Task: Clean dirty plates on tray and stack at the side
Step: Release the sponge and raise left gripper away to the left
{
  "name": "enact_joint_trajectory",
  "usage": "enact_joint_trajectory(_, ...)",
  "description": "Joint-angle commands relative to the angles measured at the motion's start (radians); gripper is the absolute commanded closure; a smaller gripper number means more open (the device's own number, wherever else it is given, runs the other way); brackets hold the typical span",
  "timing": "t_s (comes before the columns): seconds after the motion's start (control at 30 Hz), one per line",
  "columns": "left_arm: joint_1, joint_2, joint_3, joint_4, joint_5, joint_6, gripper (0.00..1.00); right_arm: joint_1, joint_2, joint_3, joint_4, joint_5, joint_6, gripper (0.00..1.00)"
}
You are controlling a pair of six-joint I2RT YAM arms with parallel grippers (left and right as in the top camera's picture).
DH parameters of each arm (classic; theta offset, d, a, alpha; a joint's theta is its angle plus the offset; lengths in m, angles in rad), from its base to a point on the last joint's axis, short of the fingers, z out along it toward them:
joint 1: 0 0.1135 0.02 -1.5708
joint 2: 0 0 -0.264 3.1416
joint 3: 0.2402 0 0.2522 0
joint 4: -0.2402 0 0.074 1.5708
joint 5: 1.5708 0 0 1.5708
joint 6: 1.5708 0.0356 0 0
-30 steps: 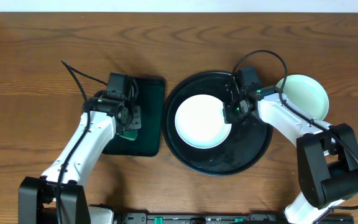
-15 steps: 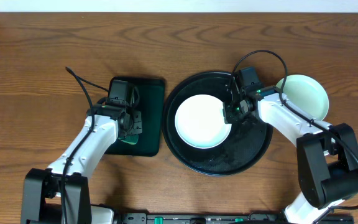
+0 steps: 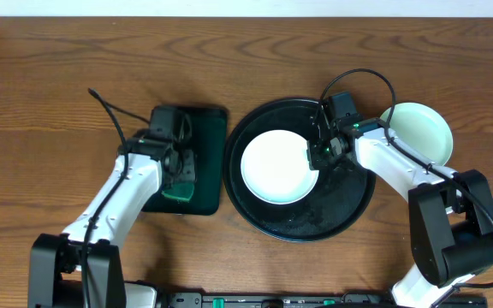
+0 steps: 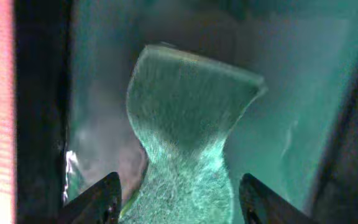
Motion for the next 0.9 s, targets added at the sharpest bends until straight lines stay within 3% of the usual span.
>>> enact_joint_trajectory(0.0,0.017,-0.042,0.129,-0.021,-0.009,-0.003,0.36,-0.001,-0.012,-0.011,-0.01,0.0,0.014,0.94)
enact_joint_trajectory(0.2,0.106,-0.062,0.241,-0.045,-0.009,-0.031,0.27,-0.001,-0.011,-0.012,-0.007,0.001,0.014,0.76)
enact_joint_trajectory(0.33,0.195,-0.064,0.256,-0.046,-0.009,-0.077,0.27,-0.001,-0.011,-0.012,-0.002,0.001,0.014,0.71)
enact_joint_trajectory(0.57,0.312,-0.062,0.256,-0.047,-0.009,-0.077,0.21,-0.001,-0.011,-0.012,0.008,0.001,0.014,0.7)
enact_joint_trajectory(0.87,0.333,-0.062,0.256,-0.047,-0.009,-0.077,0.21,-0.001,-0.011,-0.013,0.008,0.013,0.01,0.66)
